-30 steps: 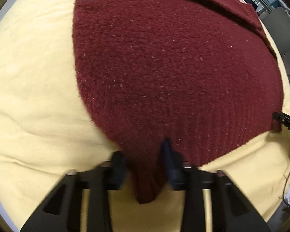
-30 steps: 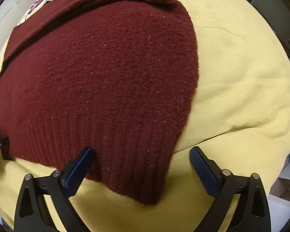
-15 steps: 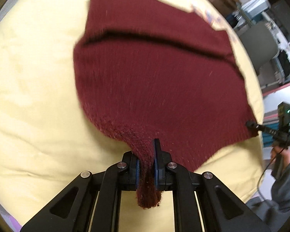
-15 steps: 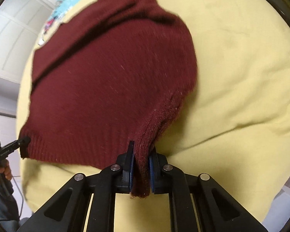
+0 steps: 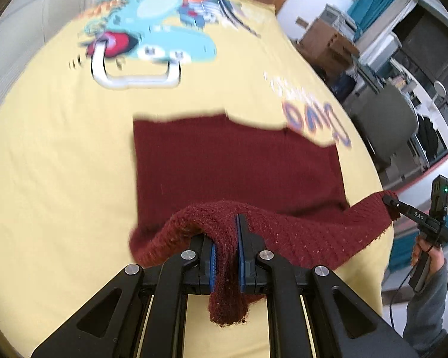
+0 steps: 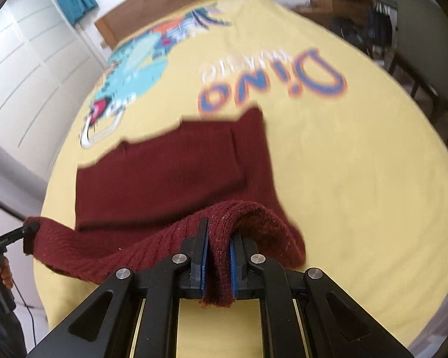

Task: Fold small clothes

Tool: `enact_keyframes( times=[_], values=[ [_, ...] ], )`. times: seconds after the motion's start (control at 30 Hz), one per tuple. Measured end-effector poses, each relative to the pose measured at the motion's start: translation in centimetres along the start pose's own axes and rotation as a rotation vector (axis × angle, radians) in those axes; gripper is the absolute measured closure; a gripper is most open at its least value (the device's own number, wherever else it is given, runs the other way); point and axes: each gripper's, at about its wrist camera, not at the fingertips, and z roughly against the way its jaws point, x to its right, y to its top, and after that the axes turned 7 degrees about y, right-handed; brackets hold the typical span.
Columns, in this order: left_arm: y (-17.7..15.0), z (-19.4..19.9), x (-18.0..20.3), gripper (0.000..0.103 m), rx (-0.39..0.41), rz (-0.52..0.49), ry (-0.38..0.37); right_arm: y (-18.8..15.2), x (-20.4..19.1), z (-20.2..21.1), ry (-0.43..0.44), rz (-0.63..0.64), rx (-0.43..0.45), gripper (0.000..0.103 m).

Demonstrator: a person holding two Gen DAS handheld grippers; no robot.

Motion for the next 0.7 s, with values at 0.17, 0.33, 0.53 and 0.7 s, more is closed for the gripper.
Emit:
enact_keyframes(
  times=[0.17, 0.33, 0.53, 0.7],
  values=[
    [5.0, -1.6, -1.3, 0.094, 0.044, 0.006, 0.056, 5.8, -1.2, -1.3, -0.009, 0.004, 0.073, 0.092],
    [6.9, -7.2, -2.1, 0.094, -0.004, -0.005, 0.135, 10.1, -1.5, -5.2, -0.038, 0.002, 0.037, 0.092],
    [5.9, -12.6, -3.2, 0.093, -0.06, -0.019, 0.241, 10.6, -0.5, -11.8, -0.101, -0.019, -0.101, 0.092],
    [5.1, -14.8, -4.3, 0.074, -0.113, 0.012, 0.29, 9.9, 0.4, -14.4, -0.121, -0.05, -0.159, 0.089]
  ],
)
